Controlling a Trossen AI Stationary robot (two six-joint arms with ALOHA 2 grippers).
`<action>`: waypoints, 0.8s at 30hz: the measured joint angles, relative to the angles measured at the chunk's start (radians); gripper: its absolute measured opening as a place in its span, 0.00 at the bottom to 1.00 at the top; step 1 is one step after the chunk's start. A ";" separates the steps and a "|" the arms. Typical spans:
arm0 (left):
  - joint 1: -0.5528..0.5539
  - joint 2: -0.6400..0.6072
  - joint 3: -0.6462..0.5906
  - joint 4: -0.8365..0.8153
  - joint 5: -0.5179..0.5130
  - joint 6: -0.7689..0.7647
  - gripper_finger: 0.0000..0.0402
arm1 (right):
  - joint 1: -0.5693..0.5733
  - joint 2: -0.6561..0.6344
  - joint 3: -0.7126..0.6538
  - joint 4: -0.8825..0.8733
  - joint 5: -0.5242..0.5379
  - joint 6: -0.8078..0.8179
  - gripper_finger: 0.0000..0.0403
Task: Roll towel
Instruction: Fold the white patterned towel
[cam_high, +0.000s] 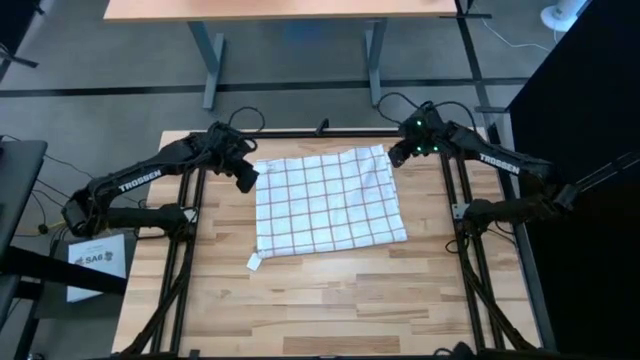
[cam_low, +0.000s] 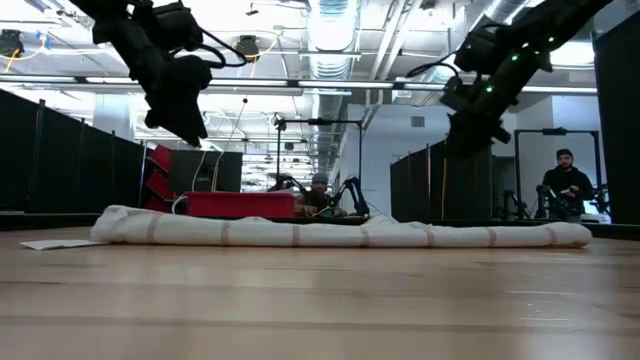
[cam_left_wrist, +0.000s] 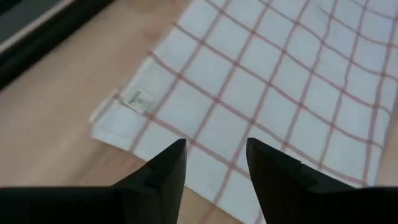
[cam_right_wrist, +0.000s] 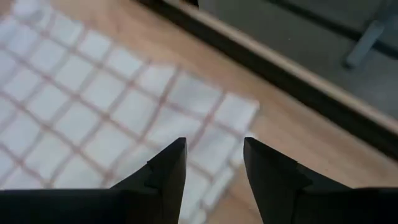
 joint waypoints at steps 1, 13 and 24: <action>-0.001 0.000 0.000 -0.008 -0.003 0.005 0.38 | -0.003 0.015 0.001 0.015 -0.001 0.000 0.36; -0.001 0.000 -0.001 -0.011 -0.063 0.006 0.38 | -0.070 0.238 0.087 0.010 0.002 -0.006 0.36; -0.003 0.000 -0.001 0.003 -0.052 0.032 0.38 | -0.090 0.451 0.264 -0.091 -0.056 0.046 0.36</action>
